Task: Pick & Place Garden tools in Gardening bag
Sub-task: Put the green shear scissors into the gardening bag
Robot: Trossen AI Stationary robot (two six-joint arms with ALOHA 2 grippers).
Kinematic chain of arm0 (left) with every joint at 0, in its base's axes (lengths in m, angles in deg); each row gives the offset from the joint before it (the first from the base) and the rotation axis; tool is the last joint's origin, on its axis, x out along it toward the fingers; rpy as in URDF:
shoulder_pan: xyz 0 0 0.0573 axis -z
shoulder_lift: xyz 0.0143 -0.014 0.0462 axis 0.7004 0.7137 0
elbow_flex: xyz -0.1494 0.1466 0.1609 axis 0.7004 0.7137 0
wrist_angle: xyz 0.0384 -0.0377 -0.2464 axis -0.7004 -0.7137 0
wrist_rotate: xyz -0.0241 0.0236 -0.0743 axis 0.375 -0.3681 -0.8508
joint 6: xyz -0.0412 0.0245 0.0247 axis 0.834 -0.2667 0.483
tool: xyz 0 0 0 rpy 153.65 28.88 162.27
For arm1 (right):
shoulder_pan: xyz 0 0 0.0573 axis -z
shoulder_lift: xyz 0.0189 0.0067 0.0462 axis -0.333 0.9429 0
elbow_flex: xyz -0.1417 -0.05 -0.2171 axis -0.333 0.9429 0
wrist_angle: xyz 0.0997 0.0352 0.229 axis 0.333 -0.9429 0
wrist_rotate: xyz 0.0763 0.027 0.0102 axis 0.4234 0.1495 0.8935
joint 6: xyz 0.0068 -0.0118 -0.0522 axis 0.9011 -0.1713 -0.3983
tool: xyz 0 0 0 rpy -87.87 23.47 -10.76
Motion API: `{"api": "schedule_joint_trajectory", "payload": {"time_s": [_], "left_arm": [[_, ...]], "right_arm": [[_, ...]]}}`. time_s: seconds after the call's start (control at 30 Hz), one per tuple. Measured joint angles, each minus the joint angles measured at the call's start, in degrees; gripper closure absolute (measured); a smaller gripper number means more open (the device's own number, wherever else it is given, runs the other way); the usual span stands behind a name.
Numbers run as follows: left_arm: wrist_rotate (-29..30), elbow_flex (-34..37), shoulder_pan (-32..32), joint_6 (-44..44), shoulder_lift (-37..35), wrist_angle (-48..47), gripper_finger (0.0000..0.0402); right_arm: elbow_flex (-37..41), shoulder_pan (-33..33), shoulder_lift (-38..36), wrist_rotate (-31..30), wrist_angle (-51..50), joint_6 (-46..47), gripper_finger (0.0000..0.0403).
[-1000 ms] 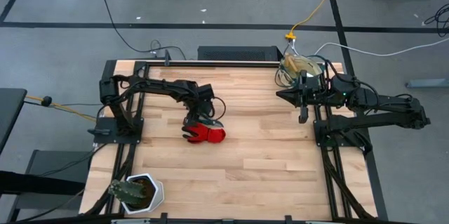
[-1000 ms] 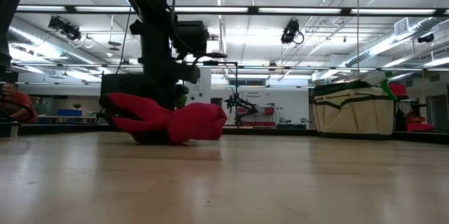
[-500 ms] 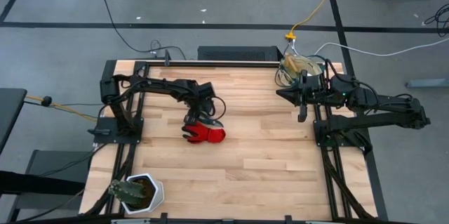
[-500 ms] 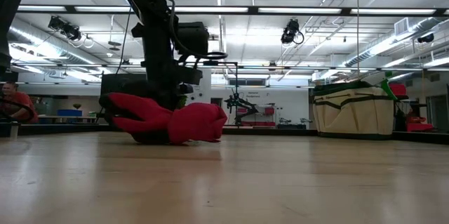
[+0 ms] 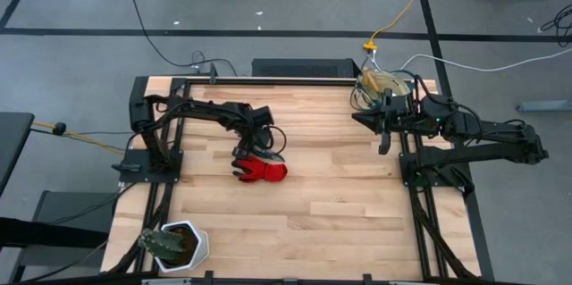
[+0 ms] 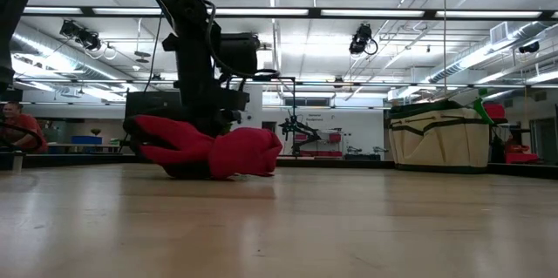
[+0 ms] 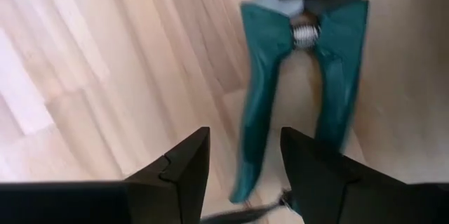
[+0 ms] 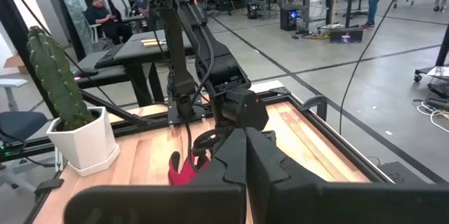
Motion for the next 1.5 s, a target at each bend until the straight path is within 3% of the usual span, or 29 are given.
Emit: {"api": "schedule_joint_trajectory", "payload": {"time_s": [0.57,1.07,1.5], "left_arm": [[-0.3,-0.1,0.1,-1.3,0.9,0.0,0.0225],[-0.8,-0.1,0.1,-1.5,1.0,-0.7,0.0333],[-2.2,-0.1,0.0,-1.4,1.0,-0.8,0.0346]], "right_arm": [[0.0,0.0,0.0,-0.1,0.0,0.0,0.0403],[0.0,0.0,0.0,-0.1,0.0,0.0,0.0403],[0.0,0.0,0.0,-0.1,0.0,0.0,0.0403]]}}
